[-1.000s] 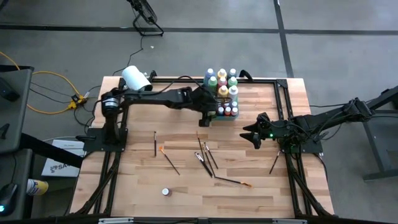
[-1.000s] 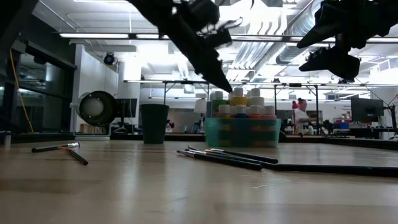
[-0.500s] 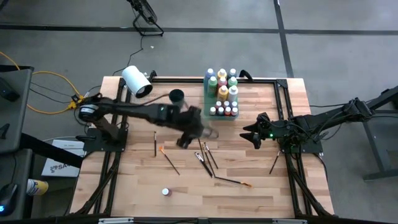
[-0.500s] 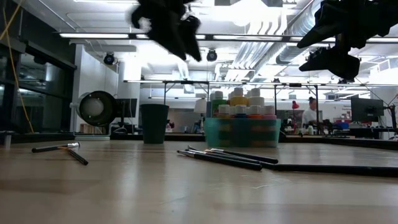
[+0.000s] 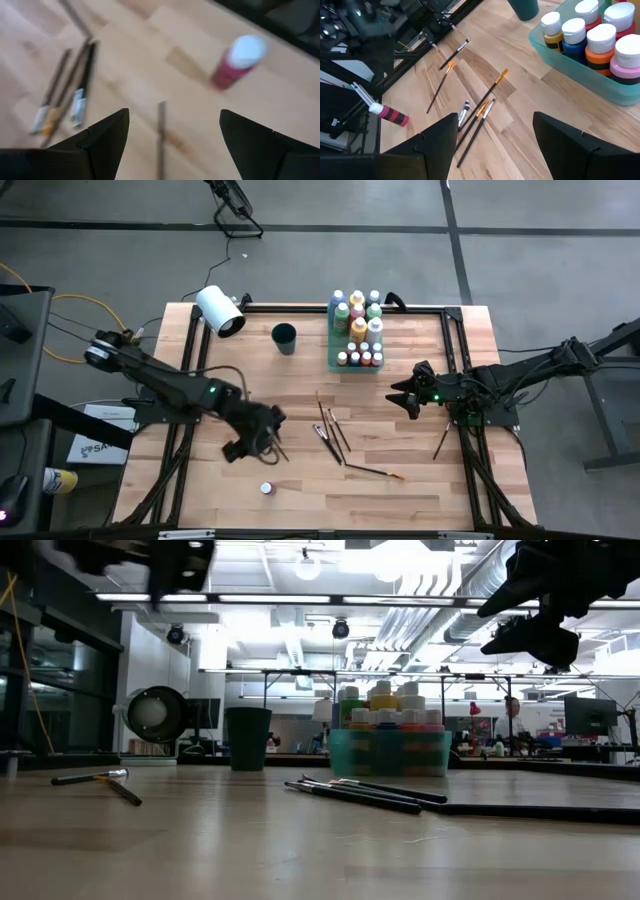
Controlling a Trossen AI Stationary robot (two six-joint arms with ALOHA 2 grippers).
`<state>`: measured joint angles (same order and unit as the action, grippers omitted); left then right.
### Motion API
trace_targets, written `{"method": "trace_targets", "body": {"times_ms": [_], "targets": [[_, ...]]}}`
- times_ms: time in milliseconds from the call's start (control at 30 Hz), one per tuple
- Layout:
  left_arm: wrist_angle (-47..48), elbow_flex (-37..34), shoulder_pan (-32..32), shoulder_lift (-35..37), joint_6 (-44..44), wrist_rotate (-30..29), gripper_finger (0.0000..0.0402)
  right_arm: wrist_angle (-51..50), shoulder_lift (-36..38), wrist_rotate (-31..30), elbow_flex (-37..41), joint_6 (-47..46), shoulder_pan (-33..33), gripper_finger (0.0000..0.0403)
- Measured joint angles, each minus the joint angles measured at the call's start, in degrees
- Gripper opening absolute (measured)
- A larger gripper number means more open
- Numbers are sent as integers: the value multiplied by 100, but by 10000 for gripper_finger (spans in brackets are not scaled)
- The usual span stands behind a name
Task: Pick & Place Paint Supplies
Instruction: Put the pink small paint bottle into the green bin
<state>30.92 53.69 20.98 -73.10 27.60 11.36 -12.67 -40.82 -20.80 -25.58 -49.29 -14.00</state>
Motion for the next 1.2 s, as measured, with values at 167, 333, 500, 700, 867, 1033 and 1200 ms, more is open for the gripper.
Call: {"method": "trace_targets", "body": {"times_ms": [167, 333, 500, 700, 867, 1033, 1200], "targets": [[-539, -613, 563, 286, -101, 99, 306, -1, 0, 0, 0, 1, 1, 252], [-1586, -1101, 1123, 310, -99, 325, 306, 0, 0, 0, 0, 1, 0, 252], [-2468, -1470, 1473, 281, -261, 23, 306, 0, 2, 2, 0, -1, 0, 252], [-2899, -1692, 1548, 200, -629, -444, 306, 0, 0, 0, 0, 1, 2, 252], [-3372, -1778, 1541, -85, -771, -291, 306, 0, 0, 1, 0, -1, 2, 252], [-3663, -1790, 1541, -294, -999, -269, 306, 10, 2, 0, 0, -1, 2, 252], [-4112, -1793, 1543, -573, -1185, -274, 306, 2, 2, 1, 0, -1, 1, 252]]}}
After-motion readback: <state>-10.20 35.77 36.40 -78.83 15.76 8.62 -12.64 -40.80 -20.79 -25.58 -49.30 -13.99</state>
